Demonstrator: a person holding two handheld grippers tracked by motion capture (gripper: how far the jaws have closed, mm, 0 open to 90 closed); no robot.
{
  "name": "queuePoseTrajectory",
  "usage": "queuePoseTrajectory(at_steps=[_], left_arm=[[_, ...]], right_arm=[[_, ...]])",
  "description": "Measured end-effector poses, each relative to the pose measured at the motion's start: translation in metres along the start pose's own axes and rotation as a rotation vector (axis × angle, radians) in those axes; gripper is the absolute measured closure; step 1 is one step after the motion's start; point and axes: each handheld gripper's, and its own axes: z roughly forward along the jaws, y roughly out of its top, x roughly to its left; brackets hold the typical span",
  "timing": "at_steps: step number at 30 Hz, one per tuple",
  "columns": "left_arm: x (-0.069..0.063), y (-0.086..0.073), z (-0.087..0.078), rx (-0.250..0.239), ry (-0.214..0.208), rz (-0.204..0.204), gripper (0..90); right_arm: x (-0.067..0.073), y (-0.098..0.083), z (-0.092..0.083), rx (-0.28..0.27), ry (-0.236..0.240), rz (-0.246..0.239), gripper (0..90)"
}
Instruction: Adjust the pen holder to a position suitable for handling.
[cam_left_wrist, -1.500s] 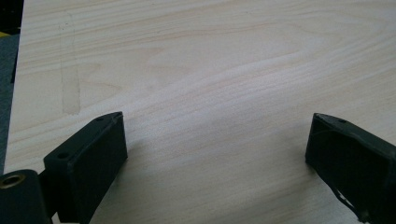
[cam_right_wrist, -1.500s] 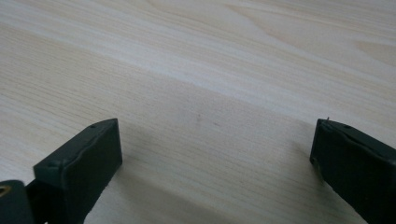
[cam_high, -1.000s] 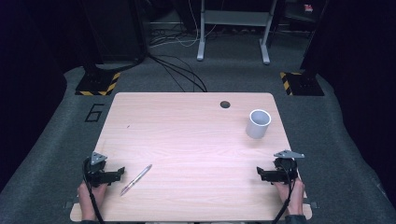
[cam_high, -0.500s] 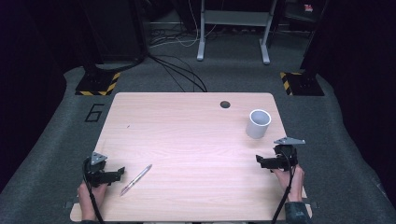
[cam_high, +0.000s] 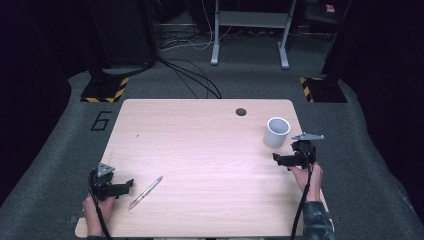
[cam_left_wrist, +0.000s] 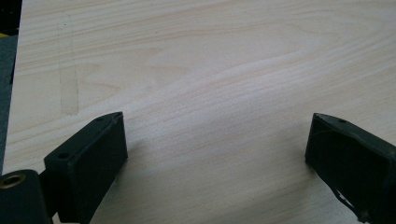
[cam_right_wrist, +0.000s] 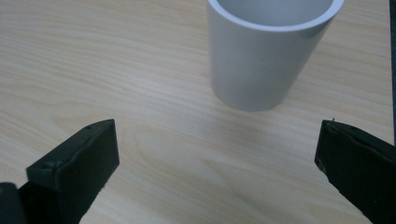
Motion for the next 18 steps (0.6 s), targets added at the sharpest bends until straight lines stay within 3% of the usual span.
queuePoseTrajectory(at_steps=[5, 18], left_arm=[[0.0, 0.0, 0.0, 0.0, 0.0, 0.0, 5.4], [0.0, 0.0, 0.0, 0.0, 0.0, 0.0, 5.5]], right_arm=[[-0.007, 0.012, 0.008, -0.006, 0.002, 0.019, 0.0], [-0.015, 0.038, 0.035, -0.019, -0.052, 0.028, 0.7]])
